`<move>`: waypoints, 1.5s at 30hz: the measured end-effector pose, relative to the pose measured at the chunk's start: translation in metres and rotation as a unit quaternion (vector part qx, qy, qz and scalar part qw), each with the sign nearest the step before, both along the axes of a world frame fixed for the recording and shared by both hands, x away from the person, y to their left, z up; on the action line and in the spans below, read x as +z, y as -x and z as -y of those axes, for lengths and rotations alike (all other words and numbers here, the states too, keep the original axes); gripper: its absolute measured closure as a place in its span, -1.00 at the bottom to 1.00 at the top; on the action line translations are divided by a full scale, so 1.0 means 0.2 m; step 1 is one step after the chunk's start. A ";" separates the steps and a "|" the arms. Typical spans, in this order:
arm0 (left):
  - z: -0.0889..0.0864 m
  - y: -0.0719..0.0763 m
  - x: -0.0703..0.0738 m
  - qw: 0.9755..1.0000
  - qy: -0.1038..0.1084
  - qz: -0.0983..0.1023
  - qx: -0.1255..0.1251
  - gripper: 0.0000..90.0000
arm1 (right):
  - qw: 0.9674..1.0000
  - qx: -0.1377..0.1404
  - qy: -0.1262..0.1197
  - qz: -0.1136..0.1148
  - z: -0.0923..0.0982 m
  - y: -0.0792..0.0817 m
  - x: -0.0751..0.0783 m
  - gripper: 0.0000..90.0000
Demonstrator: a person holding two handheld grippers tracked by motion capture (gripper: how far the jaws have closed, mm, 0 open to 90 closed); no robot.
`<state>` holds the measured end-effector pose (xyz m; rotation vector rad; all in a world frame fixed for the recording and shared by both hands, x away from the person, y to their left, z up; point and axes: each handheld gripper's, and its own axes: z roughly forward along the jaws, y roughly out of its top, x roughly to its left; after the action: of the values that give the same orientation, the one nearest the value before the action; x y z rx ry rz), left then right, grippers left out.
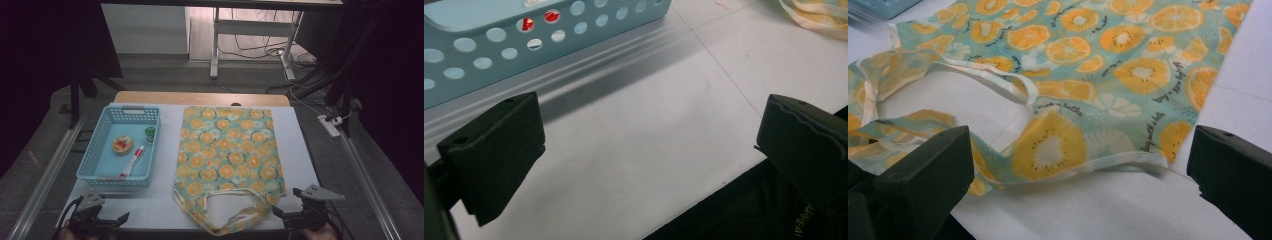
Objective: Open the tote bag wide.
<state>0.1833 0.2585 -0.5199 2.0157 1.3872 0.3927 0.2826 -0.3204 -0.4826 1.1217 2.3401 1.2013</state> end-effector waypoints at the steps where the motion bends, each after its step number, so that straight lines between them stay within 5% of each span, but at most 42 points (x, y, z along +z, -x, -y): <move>1: 0.00 0.00 0.00 1.000 0.000 0.000 0.000 -1.00 | 1.000 0.001 0.002 0.000 -0.01 0.00 0.00 -1.00; 16: 0.00 0.00 0.00 1.000 0.000 -0.002 0.001 -1.00 | 0.999 0.039 0.004 0.021 -0.08 -0.02 0.08 -1.00; 30: -0.01 -0.01 0.00 1.000 0.005 -0.005 0.005 -1.00 | 0.998 0.070 0.009 -0.002 -0.21 -0.10 0.12 -1.00; 45: -0.01 -0.01 0.00 1.000 0.008 -0.008 0.001 -1.00 | 0.995 0.078 0.063 -0.019 -0.36 -0.28 0.06 -1.00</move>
<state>0.1852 0.2601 -0.5207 2.0087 1.3976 0.3651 0.3394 -0.2493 -0.4707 0.9420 2.5329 1.0729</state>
